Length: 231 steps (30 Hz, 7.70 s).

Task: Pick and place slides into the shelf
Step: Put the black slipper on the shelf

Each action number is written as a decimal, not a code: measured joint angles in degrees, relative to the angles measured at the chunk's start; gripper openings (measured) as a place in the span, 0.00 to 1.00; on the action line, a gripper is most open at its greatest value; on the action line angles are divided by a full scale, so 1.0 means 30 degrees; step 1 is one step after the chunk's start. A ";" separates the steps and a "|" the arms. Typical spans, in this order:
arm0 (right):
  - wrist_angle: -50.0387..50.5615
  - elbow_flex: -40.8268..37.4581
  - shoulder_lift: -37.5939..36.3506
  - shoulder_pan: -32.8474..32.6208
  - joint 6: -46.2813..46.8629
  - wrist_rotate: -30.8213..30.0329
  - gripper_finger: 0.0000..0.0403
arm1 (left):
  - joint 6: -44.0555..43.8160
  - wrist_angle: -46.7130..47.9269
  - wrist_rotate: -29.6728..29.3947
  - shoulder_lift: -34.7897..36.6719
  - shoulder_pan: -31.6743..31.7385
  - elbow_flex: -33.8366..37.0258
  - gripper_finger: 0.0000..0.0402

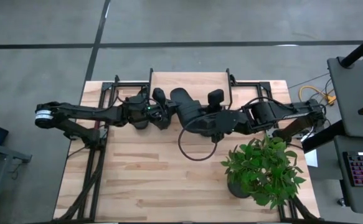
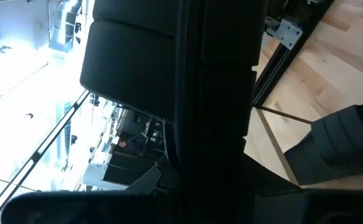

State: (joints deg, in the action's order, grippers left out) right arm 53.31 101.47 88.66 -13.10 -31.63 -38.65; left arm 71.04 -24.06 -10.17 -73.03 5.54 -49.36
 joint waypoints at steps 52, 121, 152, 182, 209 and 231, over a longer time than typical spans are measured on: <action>-0.4898 -0.0015 0.3173 0.3264 0.4005 -0.7156 0.02 | -0.3093 -0.0402 -0.2684 0.0749 -0.1326 -0.0248 0.52; -0.5340 0.0102 0.2731 0.3942 0.1547 -0.5967 0.20 | 0.1276 0.0061 -0.8207 -0.2585 -0.1406 -0.2855 0.04; -0.1050 0.0138 -0.1122 0.3888 0.7333 -0.3729 0.34 | 0.0352 0.2362 -0.6820 0.0253 -0.1243 0.1753 0.04; -0.0897 0.0000 -0.1042 0.3876 0.7910 -0.3448 0.31 | -0.0728 0.4359 -0.6212 0.0240 0.1136 0.2965 0.13; -0.0842 -0.0007 -0.1035 0.3876 0.8070 -0.2471 0.30 | -0.7094 0.8525 -0.6289 0.0262 0.1196 0.1968 0.54; -0.0835 -0.0007 -0.1035 0.3876 0.8035 -0.2464 0.31 | -1.0490 1.2420 -0.5319 0.0431 0.0261 0.0503 0.61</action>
State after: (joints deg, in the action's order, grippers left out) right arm 50.81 101.45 85.56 -1.48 -7.53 -46.04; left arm 39.57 13.20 -26.13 -71.74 6.32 -47.86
